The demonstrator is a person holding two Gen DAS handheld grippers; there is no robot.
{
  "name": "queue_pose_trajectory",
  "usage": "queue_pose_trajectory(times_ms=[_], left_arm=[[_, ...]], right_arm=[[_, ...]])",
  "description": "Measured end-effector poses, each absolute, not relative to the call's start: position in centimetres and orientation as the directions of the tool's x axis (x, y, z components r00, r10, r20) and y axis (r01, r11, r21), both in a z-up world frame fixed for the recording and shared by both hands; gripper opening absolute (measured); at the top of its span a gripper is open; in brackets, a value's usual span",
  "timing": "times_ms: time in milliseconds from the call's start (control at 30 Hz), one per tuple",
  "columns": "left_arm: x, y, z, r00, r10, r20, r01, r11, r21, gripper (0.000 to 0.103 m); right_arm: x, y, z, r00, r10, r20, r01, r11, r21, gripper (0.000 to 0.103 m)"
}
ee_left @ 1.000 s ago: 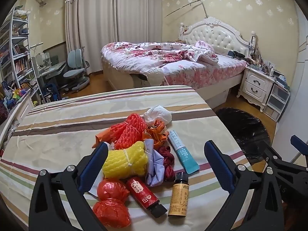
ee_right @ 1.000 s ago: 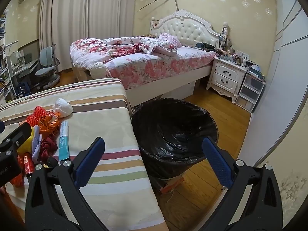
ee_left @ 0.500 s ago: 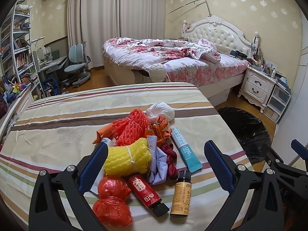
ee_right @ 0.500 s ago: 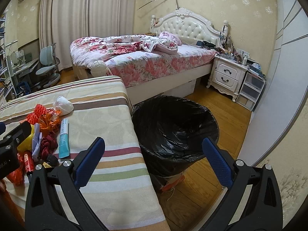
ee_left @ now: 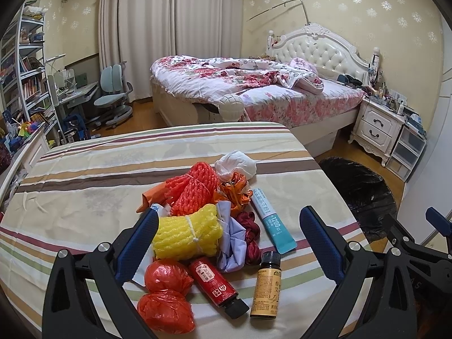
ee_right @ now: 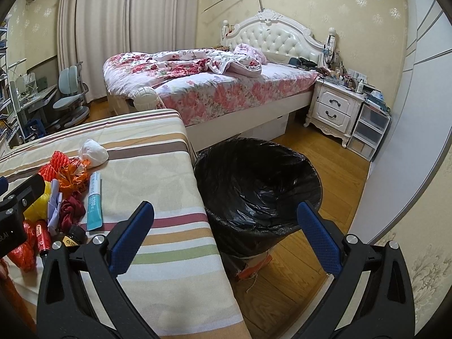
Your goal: Collect trash
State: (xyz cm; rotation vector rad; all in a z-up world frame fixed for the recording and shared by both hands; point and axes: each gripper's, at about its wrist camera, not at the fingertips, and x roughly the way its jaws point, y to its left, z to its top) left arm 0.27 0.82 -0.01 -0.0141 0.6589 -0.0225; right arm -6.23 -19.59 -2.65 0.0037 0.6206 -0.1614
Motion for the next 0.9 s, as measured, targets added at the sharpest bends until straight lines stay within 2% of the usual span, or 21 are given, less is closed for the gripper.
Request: queue_pose_trajectory(times_ms=[900], left_arm=[[0.28, 0.74, -0.26, 0.788, -0.026, -0.616, 0.022, 1.0, -0.014, 0.097]], right_arm=[[-6.1, -19.71, -2.6, 0.797, -0.147, -0.586, 0.151, 0.988, -0.042, 0.099]])
